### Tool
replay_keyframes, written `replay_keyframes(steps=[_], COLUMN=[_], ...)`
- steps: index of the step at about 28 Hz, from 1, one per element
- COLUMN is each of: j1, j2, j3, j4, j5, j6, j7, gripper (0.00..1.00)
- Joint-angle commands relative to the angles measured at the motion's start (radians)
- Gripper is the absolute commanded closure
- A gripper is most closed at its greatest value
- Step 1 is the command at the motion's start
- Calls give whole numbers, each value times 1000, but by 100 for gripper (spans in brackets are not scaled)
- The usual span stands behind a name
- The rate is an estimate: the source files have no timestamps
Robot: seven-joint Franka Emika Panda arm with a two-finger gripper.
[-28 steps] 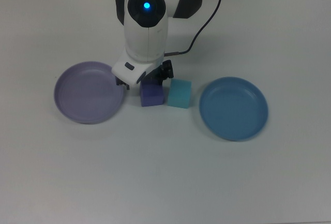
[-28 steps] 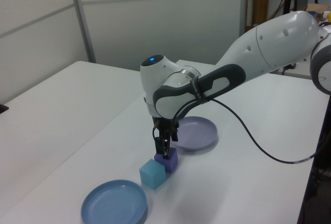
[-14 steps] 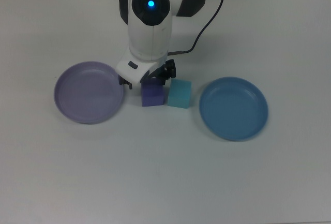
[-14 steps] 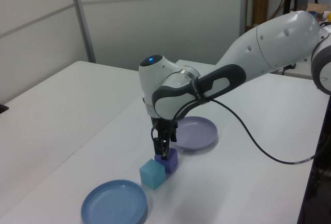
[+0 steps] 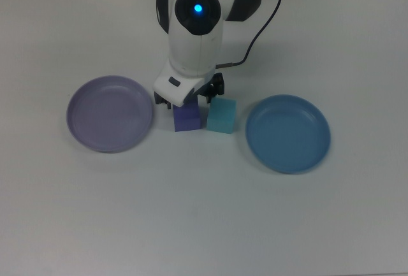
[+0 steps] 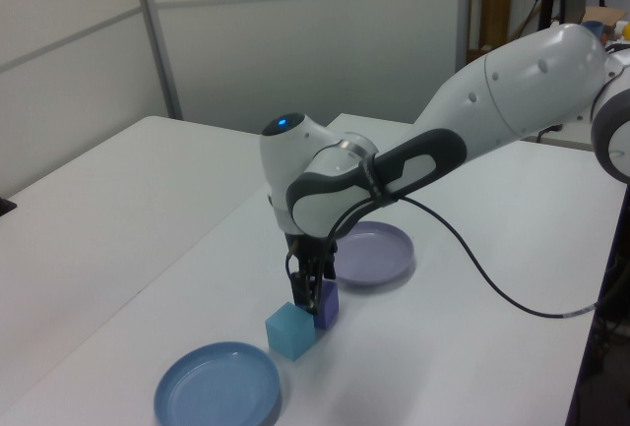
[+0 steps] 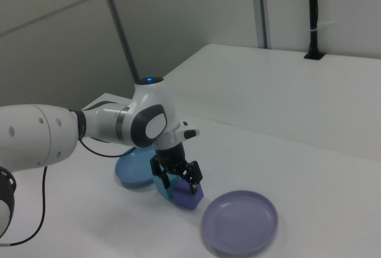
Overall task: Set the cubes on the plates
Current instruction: 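Lift the purple cube and carry it over the lavender plate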
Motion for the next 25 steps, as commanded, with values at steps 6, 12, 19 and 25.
replay_keyframes(steps=[6,12,19,25], j1=[7,3,-60,-160], j2=[8,3,-52,-47], j3=[-7,-15,-25,-29], j4=[-15,-7,17,29], j5=[-27,-27,-14,-17], j6=[26,22,-35,-24], j7=[26,28,26,17], gripper=[63,100,100,100])
